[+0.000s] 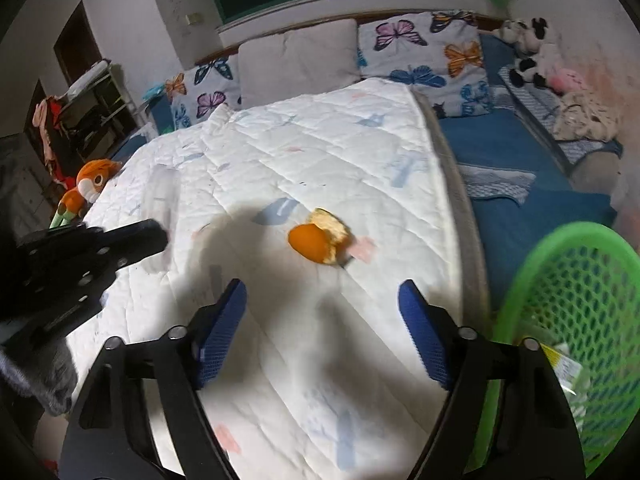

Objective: Collect trash
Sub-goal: 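Grasp the clear round lid with the left tool while the right tool grasps the orange peel, then carry the orange peel over the basket and open the right tool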

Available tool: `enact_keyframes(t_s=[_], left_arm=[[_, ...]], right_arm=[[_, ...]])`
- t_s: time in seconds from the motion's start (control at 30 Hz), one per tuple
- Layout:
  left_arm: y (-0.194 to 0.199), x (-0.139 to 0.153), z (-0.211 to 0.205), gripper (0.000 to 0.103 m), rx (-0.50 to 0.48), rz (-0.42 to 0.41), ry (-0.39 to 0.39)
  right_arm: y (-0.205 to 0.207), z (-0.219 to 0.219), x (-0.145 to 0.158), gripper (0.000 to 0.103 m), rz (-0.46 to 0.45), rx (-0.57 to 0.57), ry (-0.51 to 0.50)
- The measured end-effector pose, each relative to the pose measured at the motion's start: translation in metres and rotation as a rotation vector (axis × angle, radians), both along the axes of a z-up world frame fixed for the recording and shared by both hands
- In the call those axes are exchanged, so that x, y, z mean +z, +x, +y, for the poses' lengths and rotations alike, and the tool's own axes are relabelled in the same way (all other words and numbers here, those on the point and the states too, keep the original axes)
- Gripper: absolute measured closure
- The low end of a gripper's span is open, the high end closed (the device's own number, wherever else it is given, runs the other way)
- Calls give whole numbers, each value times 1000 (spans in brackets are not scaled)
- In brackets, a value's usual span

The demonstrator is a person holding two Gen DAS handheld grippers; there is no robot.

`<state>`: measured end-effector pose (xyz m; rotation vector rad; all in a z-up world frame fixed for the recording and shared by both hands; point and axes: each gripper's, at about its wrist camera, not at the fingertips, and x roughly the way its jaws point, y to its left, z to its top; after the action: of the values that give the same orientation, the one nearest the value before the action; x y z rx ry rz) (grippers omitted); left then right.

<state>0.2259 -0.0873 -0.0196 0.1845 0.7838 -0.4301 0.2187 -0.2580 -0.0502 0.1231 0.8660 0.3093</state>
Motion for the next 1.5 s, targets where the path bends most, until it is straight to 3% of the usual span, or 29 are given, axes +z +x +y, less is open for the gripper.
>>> enact_keyframes(t_s=[0.33, 0.63, 0.77, 1.0, 1.5], left_arm=[[3, -2, 18, 96, 17, 18, -27], [5, -5, 19, 96, 14, 26, -30], [5, -5, 19, 96, 13, 26, -28], [3, -5, 14, 96, 11, 28, -33], [-24, 8, -34, 96, -81, 14, -65]], right_arm=[[38, 11, -20, 43, 58, 29, -10], [51, 16, -32, 47, 66, 28, -52], [52, 20, -35, 55, 59, 29, -80], [40, 15, -26, 64, 35, 22, -79], [-38, -28, 7, 65, -38, -64, -52]])
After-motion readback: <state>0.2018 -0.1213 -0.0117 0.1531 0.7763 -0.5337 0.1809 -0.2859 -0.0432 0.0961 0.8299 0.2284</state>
